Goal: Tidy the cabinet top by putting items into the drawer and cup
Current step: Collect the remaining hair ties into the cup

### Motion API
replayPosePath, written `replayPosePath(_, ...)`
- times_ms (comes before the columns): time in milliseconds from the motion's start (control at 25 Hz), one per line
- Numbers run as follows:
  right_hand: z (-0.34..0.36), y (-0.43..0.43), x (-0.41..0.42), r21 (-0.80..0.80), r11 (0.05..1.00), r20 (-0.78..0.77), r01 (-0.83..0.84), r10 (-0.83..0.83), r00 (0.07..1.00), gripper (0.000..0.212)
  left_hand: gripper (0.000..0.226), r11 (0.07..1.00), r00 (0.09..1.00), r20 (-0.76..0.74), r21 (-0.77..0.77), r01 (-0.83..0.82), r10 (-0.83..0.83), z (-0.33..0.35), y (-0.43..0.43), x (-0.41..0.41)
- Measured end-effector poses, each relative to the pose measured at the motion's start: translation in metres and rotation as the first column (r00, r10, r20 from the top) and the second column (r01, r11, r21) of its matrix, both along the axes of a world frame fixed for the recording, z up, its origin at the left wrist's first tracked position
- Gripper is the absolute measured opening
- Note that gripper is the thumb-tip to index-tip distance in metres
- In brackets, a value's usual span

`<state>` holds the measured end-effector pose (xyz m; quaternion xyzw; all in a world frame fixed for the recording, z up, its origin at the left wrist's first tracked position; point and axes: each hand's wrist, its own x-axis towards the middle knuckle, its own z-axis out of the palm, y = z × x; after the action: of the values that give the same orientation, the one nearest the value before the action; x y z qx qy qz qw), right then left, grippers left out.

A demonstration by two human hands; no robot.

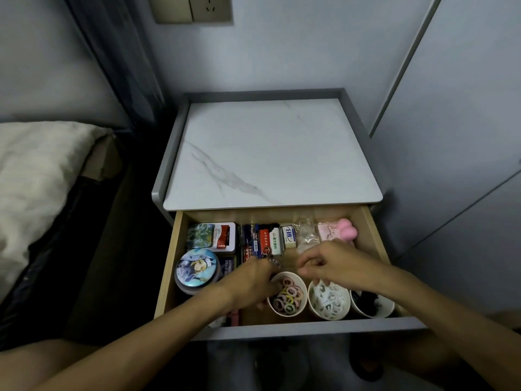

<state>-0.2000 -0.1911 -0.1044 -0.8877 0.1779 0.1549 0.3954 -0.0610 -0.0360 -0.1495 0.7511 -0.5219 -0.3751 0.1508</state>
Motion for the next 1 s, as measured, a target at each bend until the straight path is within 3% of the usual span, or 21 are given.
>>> replayPosePath(200, 0.012, 0.03, -0.013, -0.082, 0.984, -0.126, -0.159, 0.148, 0.981, 0.059, 0.034, 0.999, 0.996, 0.088, 0.03, -0.034, 0.031, 0.023, 0.002, 0.013)
replayPosePath(360, 0.032, 0.05, -0.015, -0.416, 0.855, -0.085, -0.31, 0.303, 0.949, 0.064, 0.036, 0.997, 0.955, 0.29, 0.022, -0.075, 0.066, 0.057, 0.016, 0.021)
replayPosePath(520, 0.043, 0.064, -0.014, -0.504, 0.759, -0.164, -0.412, 0.384, 0.909, 0.058, 0.034, 0.993, 0.931, 0.351, 0.021, -0.117, 0.102, 0.087, 0.029, 0.016)
replayPosePath(720, 0.05, 0.085, -0.009, -0.589, 0.592, -0.261, -0.55, 0.505, 0.823, 0.028, 0.024, 0.985, 0.912, 0.372, -0.082, -0.155, 0.174, 0.102, 0.037, 0.009)
replayPosePath(1000, 0.047, 0.068, 0.009, -0.5, 0.733, -0.254, -0.462, 0.386, 0.887, 0.017, 0.031, 0.966, 0.875, 0.409, -0.141, -0.219, 0.258, 0.107, 0.044, 0.02)
